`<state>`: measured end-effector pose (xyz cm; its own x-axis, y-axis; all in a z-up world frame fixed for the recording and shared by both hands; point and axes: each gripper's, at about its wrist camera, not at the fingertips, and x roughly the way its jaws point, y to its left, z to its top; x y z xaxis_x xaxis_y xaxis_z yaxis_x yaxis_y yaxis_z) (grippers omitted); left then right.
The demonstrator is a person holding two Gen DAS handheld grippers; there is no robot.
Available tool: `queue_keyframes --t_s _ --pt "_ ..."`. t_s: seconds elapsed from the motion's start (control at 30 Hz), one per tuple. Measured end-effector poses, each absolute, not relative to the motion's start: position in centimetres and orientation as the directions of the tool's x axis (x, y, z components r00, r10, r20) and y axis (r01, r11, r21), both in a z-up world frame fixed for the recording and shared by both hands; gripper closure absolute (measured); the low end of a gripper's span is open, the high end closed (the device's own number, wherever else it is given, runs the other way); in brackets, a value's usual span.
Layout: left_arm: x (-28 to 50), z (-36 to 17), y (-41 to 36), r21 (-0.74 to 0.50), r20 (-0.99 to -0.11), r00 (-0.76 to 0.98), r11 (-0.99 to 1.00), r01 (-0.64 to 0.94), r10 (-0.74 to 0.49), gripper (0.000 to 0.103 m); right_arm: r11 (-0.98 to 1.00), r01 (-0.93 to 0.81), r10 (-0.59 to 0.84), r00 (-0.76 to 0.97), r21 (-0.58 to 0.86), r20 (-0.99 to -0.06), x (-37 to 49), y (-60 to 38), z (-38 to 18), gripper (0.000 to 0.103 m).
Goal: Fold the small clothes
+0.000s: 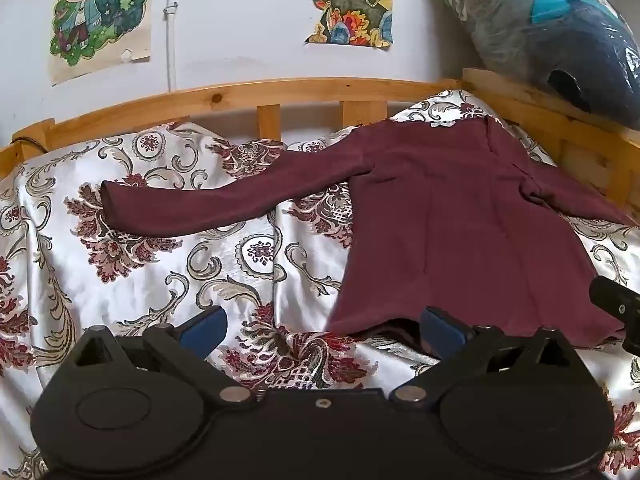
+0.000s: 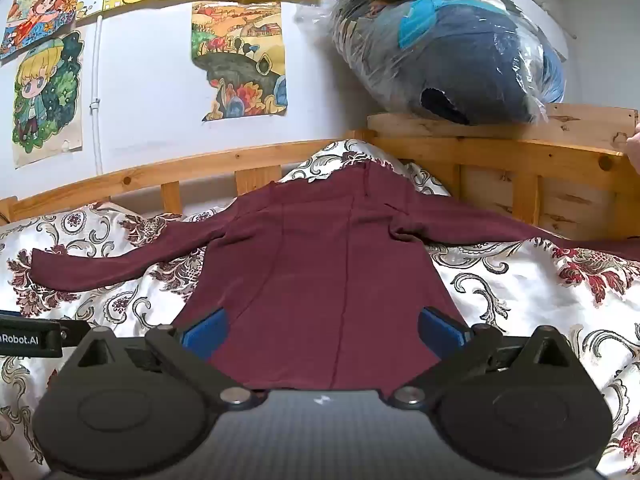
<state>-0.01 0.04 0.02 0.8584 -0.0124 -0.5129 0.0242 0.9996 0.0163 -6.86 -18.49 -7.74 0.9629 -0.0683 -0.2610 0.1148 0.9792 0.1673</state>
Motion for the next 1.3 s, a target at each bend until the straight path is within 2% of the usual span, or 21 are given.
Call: queue_keyframes --t_s 1.3 --pt "-0.03 0.39 -0.01 0.014 -0.514 0.858 1.000 0.018 -0.008 0.001 0.978 0.114 -0.065 0.961 0.174 -0.268 -6.66 -18.55 -7.97 0.000"
